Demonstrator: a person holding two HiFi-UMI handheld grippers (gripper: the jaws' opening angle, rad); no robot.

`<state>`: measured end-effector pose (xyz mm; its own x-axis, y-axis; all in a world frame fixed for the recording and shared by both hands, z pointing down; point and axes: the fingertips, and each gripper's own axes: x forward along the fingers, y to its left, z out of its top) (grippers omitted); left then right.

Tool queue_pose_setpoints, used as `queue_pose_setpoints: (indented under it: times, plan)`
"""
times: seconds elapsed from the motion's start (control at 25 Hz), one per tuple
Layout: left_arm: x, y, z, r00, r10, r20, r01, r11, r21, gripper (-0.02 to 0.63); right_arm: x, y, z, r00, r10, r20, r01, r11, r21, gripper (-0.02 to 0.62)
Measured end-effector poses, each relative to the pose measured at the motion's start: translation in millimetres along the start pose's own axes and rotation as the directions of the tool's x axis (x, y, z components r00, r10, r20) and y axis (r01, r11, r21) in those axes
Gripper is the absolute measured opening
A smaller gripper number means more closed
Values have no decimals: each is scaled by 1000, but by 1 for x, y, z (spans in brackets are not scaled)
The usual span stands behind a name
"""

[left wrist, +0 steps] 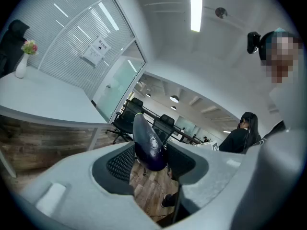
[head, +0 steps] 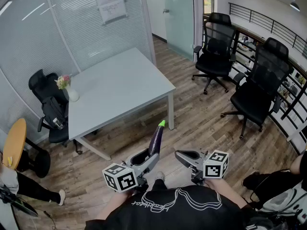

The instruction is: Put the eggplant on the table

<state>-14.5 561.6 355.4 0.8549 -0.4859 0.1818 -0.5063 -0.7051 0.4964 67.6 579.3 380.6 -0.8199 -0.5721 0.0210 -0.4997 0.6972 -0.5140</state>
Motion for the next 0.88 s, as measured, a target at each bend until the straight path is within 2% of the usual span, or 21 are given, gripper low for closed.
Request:
queue_pose_setpoints:
  times: [0.48, 0.88]
  plan:
    - [-25, 12, 6, 998, 16, 58, -15, 1000, -17, 212, 19, 15, 0, 999, 32, -20, -32, 999, -26, 8]
    - [-10, 39, 18, 998, 8, 68, -5, 999, -36, 212, 39, -10, 9, 999, 18, -28, -18, 1000, -15, 9]
